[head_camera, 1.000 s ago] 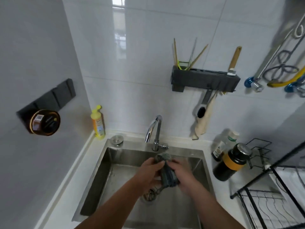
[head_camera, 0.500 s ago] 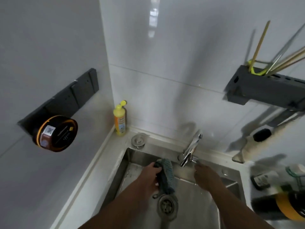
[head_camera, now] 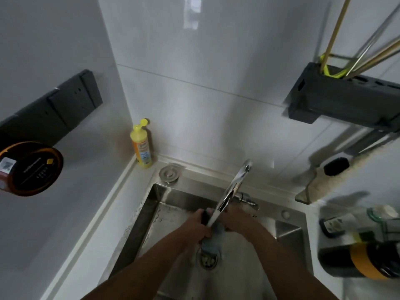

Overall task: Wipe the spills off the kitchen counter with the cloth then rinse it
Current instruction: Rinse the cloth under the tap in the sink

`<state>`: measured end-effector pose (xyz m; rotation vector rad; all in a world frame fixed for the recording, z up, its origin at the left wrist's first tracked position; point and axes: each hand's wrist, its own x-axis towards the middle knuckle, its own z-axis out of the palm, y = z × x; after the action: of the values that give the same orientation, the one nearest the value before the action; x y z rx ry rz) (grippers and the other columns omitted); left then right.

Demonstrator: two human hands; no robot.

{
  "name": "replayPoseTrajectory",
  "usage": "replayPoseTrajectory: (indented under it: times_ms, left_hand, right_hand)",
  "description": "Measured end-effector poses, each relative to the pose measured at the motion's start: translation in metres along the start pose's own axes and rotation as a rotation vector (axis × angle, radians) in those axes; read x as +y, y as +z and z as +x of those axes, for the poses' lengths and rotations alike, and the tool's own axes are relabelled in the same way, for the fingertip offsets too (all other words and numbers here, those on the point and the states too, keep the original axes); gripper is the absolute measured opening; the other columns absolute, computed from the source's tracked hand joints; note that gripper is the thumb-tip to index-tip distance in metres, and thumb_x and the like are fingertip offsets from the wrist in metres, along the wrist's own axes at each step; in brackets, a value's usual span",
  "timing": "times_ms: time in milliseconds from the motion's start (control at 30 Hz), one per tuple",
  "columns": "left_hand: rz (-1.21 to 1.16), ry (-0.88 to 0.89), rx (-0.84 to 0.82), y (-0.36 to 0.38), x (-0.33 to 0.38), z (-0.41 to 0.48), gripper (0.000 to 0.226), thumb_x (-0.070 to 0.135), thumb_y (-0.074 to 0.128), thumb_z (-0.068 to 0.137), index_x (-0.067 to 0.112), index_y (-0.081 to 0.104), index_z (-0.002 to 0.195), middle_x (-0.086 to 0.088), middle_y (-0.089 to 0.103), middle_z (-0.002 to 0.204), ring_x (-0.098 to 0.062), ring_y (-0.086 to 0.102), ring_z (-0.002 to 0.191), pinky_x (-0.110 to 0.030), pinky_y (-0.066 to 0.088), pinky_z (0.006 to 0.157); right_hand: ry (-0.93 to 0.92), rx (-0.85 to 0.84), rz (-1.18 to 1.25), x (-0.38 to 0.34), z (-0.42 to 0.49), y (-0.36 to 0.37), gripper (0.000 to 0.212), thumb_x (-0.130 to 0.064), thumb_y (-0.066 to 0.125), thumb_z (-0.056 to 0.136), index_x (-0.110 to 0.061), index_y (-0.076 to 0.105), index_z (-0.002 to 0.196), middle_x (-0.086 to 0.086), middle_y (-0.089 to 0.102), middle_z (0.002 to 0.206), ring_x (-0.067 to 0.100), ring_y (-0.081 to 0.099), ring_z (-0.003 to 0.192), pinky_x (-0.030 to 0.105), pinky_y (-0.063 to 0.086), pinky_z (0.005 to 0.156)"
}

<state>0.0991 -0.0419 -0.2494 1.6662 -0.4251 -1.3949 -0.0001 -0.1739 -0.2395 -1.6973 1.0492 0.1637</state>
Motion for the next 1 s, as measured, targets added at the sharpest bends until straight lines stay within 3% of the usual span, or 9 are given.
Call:
replayPoseTrajectory:
  times_ms: [67,133,267,400,567,700,800,867,1000]
  left_hand:
    - [0.025,0.013,0.017,0.001,0.005,0.0,0.059,-0.004,0.07,0.067,-0.001,0.055,0.124,-0.027,0.064,0.119,-0.04,0.062,0.113,-0.055,0.052,0.097]
    - [0.017,-0.022,0.074,-0.003,0.004,0.0,0.044,-0.003,0.075,0.076,-0.002,0.062,0.118,-0.027,0.067,0.114,-0.038,0.066,0.105,-0.05,0.055,0.093]
    - [-0.093,-0.238,-0.113,-0.013,-0.005,-0.01,0.034,0.022,0.062,0.095,-0.003,0.065,0.117,-0.026,0.067,0.105,-0.028,0.064,0.081,-0.032,0.052,0.063]
    - [-0.379,-0.209,-0.128,-0.02,-0.015,-0.008,0.028,0.007,0.06,0.094,-0.008,0.064,0.118,-0.029,0.068,0.111,-0.039,0.065,0.095,-0.04,0.055,0.074]
    - [-0.737,-0.182,0.011,-0.012,-0.017,-0.005,0.029,0.0,0.044,0.099,-0.012,0.058,0.122,-0.027,0.061,0.108,-0.031,0.063,0.086,-0.035,0.055,0.066]
    - [-0.713,-0.101,0.012,0.0,-0.01,-0.007,0.035,0.018,0.036,0.107,-0.006,0.059,0.117,-0.026,0.064,0.105,-0.03,0.065,0.092,-0.035,0.055,0.074]
    - [-0.603,-0.127,0.051,0.001,-0.014,-0.004,0.034,0.018,0.041,0.107,-0.005,0.064,0.113,-0.022,0.069,0.09,-0.026,0.068,0.075,-0.034,0.055,0.064]
    - [-0.536,-0.165,0.094,0.007,-0.019,0.0,0.033,0.02,0.044,0.105,-0.008,0.061,0.112,-0.018,0.057,0.076,-0.02,0.053,0.054,-0.025,0.039,0.048]
    - [-0.564,-0.197,0.143,0.021,-0.027,-0.006,0.038,0.032,0.045,0.104,-0.002,0.062,0.098,-0.007,0.055,0.059,-0.014,0.045,0.043,-0.02,0.033,0.041]
  right_hand:
    - [0.074,-0.073,-0.03,-0.001,0.0,0.0,0.038,-0.043,0.079,0.078,-0.011,0.07,0.094,0.017,0.072,0.097,0.028,0.072,0.087,0.031,0.059,0.063]
    - [0.079,0.003,-0.005,-0.001,0.001,-0.003,0.033,-0.027,0.076,0.083,0.0,0.069,0.1,0.023,0.071,0.101,0.026,0.071,0.083,0.031,0.06,0.058]
    - [0.111,0.056,0.393,0.005,0.002,0.0,0.025,0.0,0.069,0.085,0.014,0.062,0.105,0.032,0.067,0.106,0.035,0.068,0.091,0.048,0.061,0.079]
    - [-0.042,0.111,0.365,0.002,-0.011,0.017,0.008,-0.001,0.069,0.083,-0.008,0.067,0.084,0.02,0.065,0.081,0.021,0.063,0.073,0.035,0.053,0.059]
    - [-0.207,0.149,0.143,-0.013,-0.027,0.071,0.01,-0.02,0.065,0.085,-0.022,0.057,0.079,0.01,0.065,0.084,0.015,0.063,0.079,0.038,0.05,0.07]
    - [-0.09,0.398,0.071,-0.019,-0.017,0.095,0.025,-0.053,0.054,0.089,-0.032,0.043,0.087,-0.007,0.056,0.075,0.011,0.057,0.07,0.027,0.039,0.058]
    - [-0.039,0.458,0.134,-0.017,0.003,0.092,0.012,-0.031,0.057,0.096,-0.023,0.051,0.089,-0.005,0.059,0.081,0.022,0.063,0.083,0.027,0.043,0.068]
    - [0.062,0.455,0.201,-0.005,0.013,0.084,0.013,-0.024,0.053,0.098,-0.018,0.06,0.09,0.001,0.067,0.088,0.024,0.065,0.087,0.028,0.049,0.071]
    - [0.256,0.564,0.374,0.012,0.022,0.068,0.023,-0.012,0.049,0.097,-0.01,0.067,0.082,0.023,0.07,0.096,0.036,0.069,0.088,0.049,0.057,0.08]
